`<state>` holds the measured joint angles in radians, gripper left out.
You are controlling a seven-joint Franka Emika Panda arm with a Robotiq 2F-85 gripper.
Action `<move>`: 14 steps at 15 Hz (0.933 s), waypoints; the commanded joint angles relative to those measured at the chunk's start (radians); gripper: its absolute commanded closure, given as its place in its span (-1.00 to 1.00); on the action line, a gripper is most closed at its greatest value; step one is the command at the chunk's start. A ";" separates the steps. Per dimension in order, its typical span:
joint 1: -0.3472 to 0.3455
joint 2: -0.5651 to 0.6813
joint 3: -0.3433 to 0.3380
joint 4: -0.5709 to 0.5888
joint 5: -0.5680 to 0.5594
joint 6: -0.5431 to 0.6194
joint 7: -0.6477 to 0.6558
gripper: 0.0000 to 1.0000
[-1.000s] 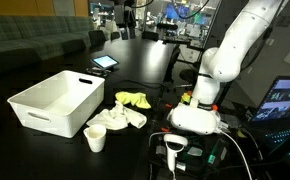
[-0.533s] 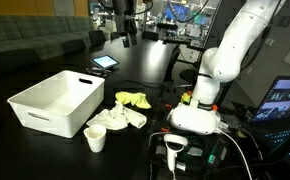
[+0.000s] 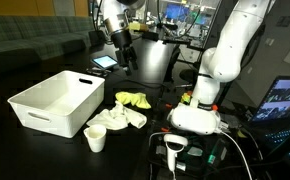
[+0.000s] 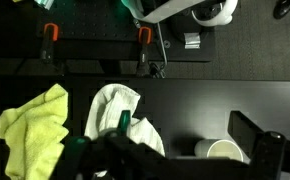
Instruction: Put the towels in the basket and the tape and marker in the mug
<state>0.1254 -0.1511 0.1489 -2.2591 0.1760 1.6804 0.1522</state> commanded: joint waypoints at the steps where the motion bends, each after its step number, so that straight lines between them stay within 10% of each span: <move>1: -0.013 0.043 -0.020 -0.046 0.000 0.095 -0.046 -1.00; 14: -0.073 0.300 -0.107 -0.039 -0.315 0.427 -0.145 -1.00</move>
<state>0.0617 0.0768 0.0549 -2.3304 -0.0580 2.0446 0.0487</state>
